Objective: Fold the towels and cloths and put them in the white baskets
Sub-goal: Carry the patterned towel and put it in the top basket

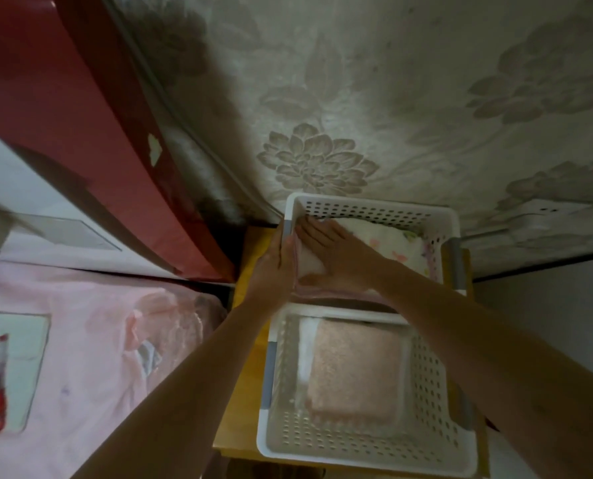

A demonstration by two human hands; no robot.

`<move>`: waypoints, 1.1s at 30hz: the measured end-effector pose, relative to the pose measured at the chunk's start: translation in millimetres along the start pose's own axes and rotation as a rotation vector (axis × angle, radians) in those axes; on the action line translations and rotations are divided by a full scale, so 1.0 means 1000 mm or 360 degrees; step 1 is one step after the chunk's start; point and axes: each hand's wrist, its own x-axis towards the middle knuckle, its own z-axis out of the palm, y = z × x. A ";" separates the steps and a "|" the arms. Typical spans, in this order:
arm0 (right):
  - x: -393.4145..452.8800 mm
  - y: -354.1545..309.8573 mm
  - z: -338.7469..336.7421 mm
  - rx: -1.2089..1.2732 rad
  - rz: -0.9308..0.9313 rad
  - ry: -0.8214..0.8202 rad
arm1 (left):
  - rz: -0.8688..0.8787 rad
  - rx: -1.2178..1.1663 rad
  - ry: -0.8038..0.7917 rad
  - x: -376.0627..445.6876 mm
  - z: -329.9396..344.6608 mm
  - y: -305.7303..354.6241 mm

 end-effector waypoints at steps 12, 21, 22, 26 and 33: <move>-0.008 0.016 0.032 -0.0055 -0.0105 0.0134 | 0.0079 0.0121 0.0032 0.007 0.001 -0.013; -0.042 0.047 0.041 -0.0169 0.0078 0.0107 | 0.0215 0.0325 0.0085 0.008 0.003 -0.015; -0.040 0.046 0.042 -0.0171 0.0092 0.0078 | 0.0216 0.0328 0.0096 0.008 0.004 -0.016; -0.042 0.035 0.031 -0.0065 0.0149 0.0086 | 0.0024 0.0374 0.0035 0.007 0.001 -0.013; -0.035 -0.029 -0.013 0.0295 0.0514 0.0076 | -0.0170 0.0396 -0.0095 -0.020 -0.023 0.030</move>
